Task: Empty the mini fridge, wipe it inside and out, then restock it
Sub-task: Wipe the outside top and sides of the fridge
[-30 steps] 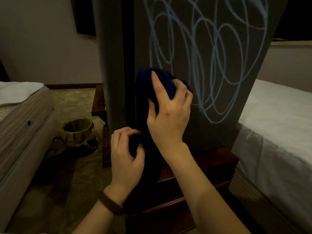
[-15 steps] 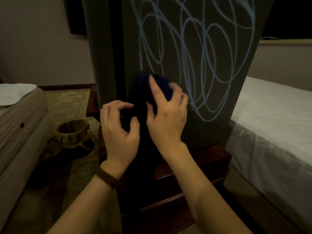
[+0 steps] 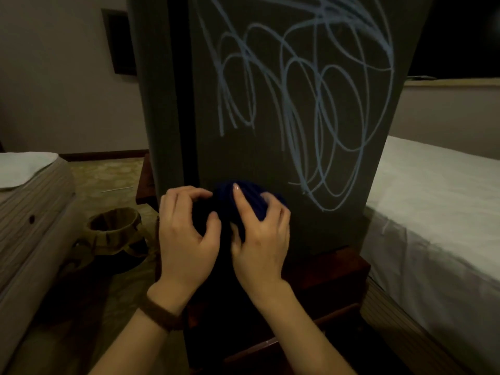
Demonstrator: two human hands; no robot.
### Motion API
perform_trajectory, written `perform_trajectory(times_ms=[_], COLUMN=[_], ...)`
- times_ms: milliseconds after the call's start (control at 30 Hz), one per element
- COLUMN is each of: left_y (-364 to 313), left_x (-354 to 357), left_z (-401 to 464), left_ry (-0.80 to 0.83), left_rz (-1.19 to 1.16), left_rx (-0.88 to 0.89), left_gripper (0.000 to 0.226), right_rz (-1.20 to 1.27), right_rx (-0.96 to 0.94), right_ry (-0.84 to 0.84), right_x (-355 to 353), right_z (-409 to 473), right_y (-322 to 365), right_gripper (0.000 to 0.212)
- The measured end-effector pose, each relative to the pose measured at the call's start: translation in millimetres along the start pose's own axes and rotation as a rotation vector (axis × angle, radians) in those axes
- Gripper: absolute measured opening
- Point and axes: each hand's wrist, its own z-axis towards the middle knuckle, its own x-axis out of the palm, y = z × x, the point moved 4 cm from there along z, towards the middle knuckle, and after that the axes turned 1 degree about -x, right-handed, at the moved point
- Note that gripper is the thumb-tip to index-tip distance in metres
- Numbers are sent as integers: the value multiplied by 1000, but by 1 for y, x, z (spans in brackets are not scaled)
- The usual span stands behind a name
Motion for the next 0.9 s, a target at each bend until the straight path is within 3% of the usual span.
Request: perform_trajectory(times_ms=[200, 400, 500, 600, 767, 900], left_y=[-1, -3, -2, -2, -4, -1], left_x=[0, -2, -5, -6, -6, -7], left_z=[0, 1, 2, 2, 3, 1], left_ry=[-42, -18, -8, 11, 16, 15], left_rz=[-25, -52, -67, -87, -114, -140], left_rx=[-8, -33, -60, -54, -70, -62], left_gripper=[27, 23, 18, 18, 20, 22], right_rz=[-40, -145, -146, -111, -44, -119], right_rx=[-51, -78, -87, -100, -74, -122], right_ry=[-98, -82, -45, -53, -184, -156], right_x=[-19, 4, 10, 1, -30, -13], right_z=[58, 20, -2, 15, 85, 54], right_y=[28, 17, 11, 16, 34, 24], right_gripper=[53, 58, 72, 57, 53, 55])
